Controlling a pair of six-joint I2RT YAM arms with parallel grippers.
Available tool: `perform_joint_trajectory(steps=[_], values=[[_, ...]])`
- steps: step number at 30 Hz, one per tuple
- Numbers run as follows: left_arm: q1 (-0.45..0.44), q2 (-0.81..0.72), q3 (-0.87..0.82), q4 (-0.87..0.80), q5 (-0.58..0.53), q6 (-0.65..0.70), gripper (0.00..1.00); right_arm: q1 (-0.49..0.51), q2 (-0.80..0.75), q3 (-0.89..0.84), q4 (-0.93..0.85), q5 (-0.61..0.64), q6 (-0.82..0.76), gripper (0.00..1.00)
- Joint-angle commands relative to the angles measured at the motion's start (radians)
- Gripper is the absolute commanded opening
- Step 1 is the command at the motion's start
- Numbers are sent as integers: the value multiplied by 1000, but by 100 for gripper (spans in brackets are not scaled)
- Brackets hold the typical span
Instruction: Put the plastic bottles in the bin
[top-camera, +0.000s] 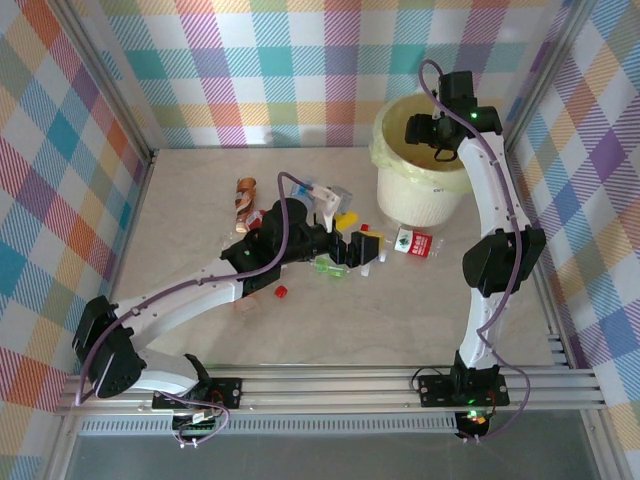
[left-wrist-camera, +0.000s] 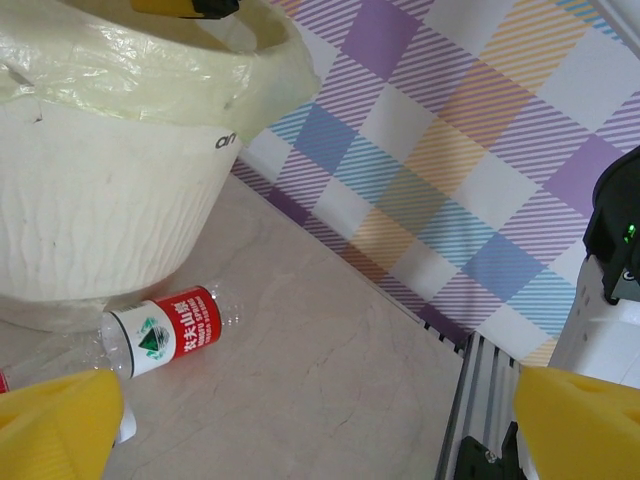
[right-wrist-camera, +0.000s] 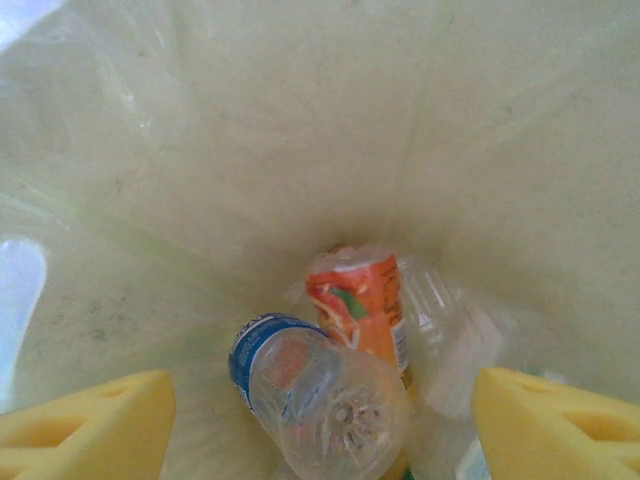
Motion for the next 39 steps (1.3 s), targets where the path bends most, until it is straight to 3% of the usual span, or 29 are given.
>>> perform_joint_trajectory(steps=[1, 12, 23, 31, 39], values=[[-7, -46, 3, -18, -22, 46, 100, -2, -92, -12, 14, -25, -10, 78], [-6, -128, -37, -106, -42, 133, 100, 17, -392, -339, 204, -124, -105, 80], [-6, -242, -61, -323, -21, 255, 100, 150, -724, -721, 309, -247, -200, 80], [-6, -310, -92, -362, 28, 239, 100, 251, -878, -983, 358, -276, -212, 83], [-6, -346, -145, -345, 1, 214, 100, 258, -929, -1184, 422, -217, -178, 83]])
